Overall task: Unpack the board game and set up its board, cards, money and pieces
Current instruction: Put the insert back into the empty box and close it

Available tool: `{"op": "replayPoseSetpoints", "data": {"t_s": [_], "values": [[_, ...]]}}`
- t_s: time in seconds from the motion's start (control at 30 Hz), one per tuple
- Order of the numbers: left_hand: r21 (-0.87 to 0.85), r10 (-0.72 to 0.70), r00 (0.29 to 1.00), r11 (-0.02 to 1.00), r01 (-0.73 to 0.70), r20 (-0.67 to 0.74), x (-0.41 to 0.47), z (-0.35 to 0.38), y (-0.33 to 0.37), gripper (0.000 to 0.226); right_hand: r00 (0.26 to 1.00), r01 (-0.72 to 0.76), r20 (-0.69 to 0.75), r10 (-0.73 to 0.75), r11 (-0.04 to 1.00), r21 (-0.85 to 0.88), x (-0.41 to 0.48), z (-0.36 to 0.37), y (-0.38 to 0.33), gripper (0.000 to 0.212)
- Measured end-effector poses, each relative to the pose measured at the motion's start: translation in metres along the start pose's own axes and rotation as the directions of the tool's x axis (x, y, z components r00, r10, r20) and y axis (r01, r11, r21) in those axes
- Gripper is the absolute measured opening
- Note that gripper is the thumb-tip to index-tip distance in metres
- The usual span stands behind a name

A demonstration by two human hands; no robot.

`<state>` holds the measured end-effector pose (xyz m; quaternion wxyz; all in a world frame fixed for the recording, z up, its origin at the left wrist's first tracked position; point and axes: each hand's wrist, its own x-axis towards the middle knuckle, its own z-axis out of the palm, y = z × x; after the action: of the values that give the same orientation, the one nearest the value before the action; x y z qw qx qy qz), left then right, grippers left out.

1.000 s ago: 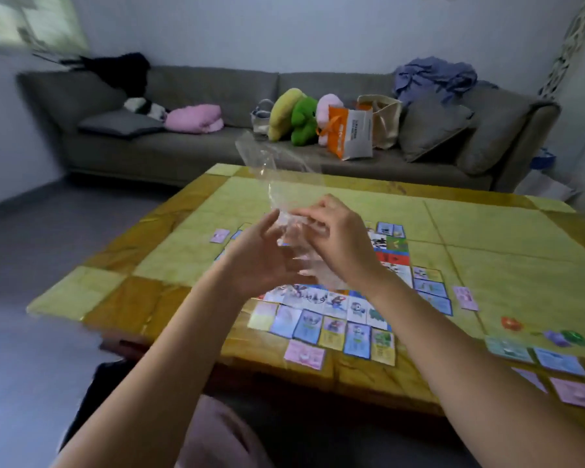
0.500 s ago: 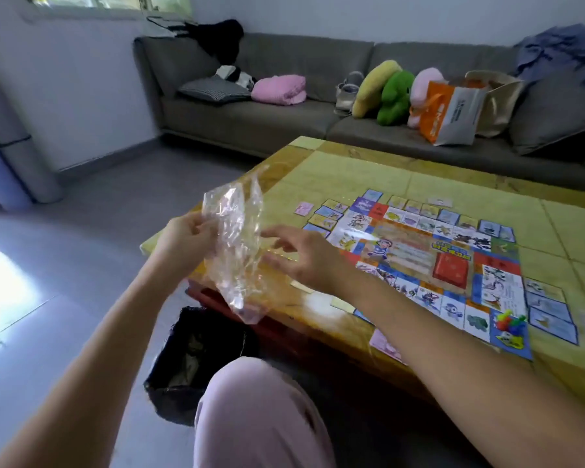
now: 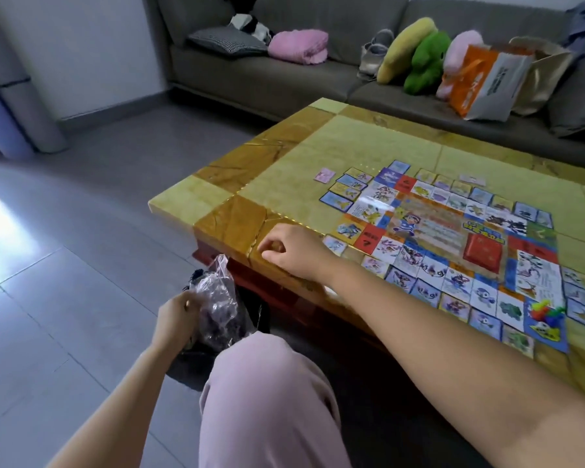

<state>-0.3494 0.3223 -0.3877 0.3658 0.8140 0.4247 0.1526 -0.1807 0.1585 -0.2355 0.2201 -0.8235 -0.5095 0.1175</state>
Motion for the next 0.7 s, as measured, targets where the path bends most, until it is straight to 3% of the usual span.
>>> {"op": "replayPoseSetpoints", "data": {"t_s": [0.17, 0.3, 0.37, 0.47, 0.7], "values": [[0.076, -0.038, 0.999, 0.996, 0.035, 0.037, 0.030, 0.024, -0.015, 0.015, 0.999, -0.037, 0.026, 0.036, 0.999, 0.040, 0.012, 0.009, 0.006, 0.009], [0.209, -0.153, 0.968, 0.972, 0.110, 0.201, 0.056, 0.047, -0.045, 0.019, 0.999, -0.019, 0.035, 0.016, 0.996, 0.087, 0.016, 0.011, 0.009, 0.011], [0.359, -0.204, 0.942, 0.928, 0.100, 0.265, 0.061, 0.058, -0.057, 0.019, 0.998, -0.021, 0.054, 0.016, 0.994, 0.104, 0.017, 0.010, 0.011, 0.013], [0.438, -0.233, 0.903, 0.897, 0.056, 0.361, 0.064, 0.067, -0.069, 0.018, 0.997, -0.027, 0.074, 0.018, 0.993, 0.118, 0.019, 0.009, 0.013, 0.014], [0.289, -0.273, 0.865, 0.944, 0.158, 0.421, 0.080, 0.067, -0.070, 0.016, 0.995, -0.043, 0.094, 0.027, 0.985, 0.167, 0.018, 0.008, 0.017, 0.017]]}}
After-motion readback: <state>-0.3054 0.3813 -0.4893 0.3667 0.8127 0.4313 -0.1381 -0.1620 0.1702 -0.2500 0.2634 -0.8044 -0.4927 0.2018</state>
